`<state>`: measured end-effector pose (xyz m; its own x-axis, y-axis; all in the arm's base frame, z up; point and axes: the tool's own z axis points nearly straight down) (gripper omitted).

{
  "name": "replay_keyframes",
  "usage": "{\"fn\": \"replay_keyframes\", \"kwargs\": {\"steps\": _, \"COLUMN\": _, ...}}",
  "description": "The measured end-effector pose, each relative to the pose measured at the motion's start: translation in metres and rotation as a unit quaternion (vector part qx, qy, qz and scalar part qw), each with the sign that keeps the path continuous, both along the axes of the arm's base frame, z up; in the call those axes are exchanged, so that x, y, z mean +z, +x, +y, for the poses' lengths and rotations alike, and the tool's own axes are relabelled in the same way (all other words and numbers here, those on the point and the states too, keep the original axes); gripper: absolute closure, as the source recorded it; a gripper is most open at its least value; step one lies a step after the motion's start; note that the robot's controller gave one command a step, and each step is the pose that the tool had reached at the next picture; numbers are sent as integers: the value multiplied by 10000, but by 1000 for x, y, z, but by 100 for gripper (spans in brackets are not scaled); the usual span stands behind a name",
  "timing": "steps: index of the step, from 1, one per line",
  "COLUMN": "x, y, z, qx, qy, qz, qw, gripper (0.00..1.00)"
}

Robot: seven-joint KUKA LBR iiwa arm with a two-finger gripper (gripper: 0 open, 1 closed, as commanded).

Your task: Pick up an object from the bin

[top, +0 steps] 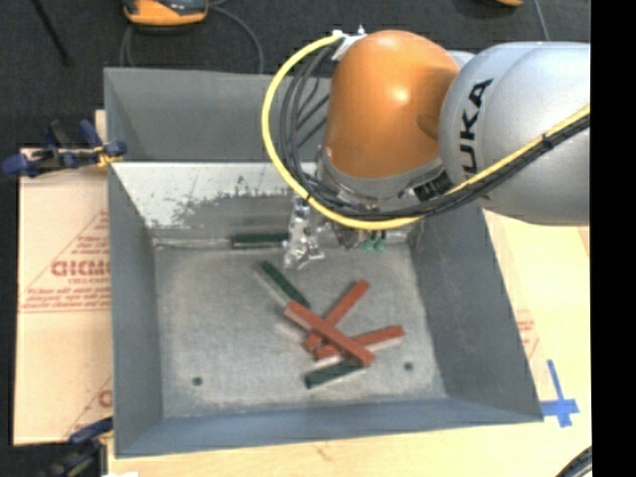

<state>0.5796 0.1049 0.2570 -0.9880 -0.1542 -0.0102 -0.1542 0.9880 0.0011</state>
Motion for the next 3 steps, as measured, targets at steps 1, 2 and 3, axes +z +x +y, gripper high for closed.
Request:
{"fn": "replay_keyframes", "kwargs": {"steps": 1, "x": -70, "y": -11, "z": 3, "qx": -217, "qy": -5, "qz": 37, "qw": 9998, "gripper": 100}}
{"fn": "replay_keyframes", "kwargs": {"steps": 2, "x": -90, "y": -4, "z": 1, "qx": -403, "qy": -3, "qz": 33, "qw": 9992, "gripper": 100}}
{"fn": "replay_keyframes", "kwargs": {"steps": 3, "x": -108, "y": -3, "z": -21, "qx": 67, "qy": -13, "qz": 33, "qw": 10000, "gripper": 100}}
